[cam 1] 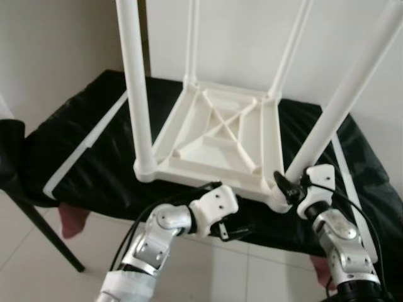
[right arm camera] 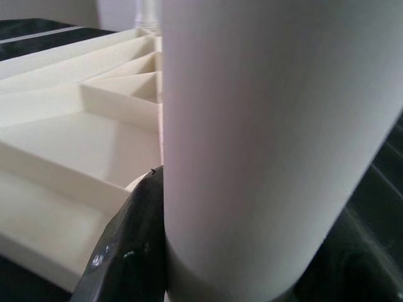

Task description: Building children table

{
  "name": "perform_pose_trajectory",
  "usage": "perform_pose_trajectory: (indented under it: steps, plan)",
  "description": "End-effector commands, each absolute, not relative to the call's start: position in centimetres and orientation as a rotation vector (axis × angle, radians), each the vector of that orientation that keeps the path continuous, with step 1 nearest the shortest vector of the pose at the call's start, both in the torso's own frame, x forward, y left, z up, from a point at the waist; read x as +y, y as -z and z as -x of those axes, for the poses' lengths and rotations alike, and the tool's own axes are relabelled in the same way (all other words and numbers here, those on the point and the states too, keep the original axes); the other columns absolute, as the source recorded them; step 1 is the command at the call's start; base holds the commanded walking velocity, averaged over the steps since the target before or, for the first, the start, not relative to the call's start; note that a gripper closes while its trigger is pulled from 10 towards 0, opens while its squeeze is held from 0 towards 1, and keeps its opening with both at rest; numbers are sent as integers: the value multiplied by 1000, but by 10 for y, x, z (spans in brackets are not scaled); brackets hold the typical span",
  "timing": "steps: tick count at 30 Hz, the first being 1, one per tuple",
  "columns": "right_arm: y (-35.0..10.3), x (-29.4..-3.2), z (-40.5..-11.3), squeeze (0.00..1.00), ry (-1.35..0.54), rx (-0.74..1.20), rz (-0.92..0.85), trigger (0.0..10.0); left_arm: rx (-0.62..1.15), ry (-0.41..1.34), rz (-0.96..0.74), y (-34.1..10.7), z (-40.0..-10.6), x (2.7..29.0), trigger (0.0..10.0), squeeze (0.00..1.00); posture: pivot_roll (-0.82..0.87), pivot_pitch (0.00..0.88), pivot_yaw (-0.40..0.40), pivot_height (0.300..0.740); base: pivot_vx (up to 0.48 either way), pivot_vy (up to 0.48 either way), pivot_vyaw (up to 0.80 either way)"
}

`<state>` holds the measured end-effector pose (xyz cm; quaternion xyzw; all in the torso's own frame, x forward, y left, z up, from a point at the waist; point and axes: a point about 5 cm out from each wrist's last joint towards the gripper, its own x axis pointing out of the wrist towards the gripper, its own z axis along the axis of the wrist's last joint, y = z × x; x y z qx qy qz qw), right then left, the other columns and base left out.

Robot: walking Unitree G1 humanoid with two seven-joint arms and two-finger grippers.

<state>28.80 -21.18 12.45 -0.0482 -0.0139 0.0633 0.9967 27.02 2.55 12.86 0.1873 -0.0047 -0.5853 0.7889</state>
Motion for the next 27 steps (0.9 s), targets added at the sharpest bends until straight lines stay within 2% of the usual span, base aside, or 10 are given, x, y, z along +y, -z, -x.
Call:
perform_pose_trajectory:
  steps: [1,6,10,12,16,21,22,24,25,27]
  plan:
    - [-114,-219,-283,0,-36,35,100,10000,-22,1152,-395,-129,-274,27,10000,0,34,0,-45,740,0,0,0]
    - [-112,-206,-277,0,90,32,50,10000,-21,1148,-398,-129,-275,29,10000,0,36,0,-38,740,0,0,0]
    - [-103,-189,-272,0,292,65,18,10000,-26,1134,-392,-131,-277,29,10000,0,39,1,-38,740,0,0,0]
    - [-103,-189,-272,0,292,65,18,10000,-26,1134,-392,-131,-277,29,10000,0,39,1,-38,740,0,0,0]
    - [-111,-171,-272,0,346,16,-34,10000,-30,1138,-377,-131,-277,30,10000,0,43,0,-39,740,0,0,0]
    - [-113,-174,-271,0,362,18,-48,10000,-30,1119,-382,-132,-282,33,10000,0,42,0,-40,740,0,0,0]
    - [-114,-176,-271,86,370,11,-37,10000,-31,1112,-386,-133,-284,34,10000,0,42,0,-40,740,0,0,0]
    - [-115,-176,-270,86,380,9,-30,10000,-32,1110,-388,-133,-284,35,10000,0,42,0,-40,740,0,0,0]
    - [-114,-174,-270,1000,362,8,-29,10000,-34,1091,-391,-133,-288,37,10000,0,43,0,-40,740,0,0,0]
    - [-115,-173,-269,1000,348,5,-25,10000,-37,1072,-394,-134,-291,39,10000,0,44,0,-42,740,0,0,0]
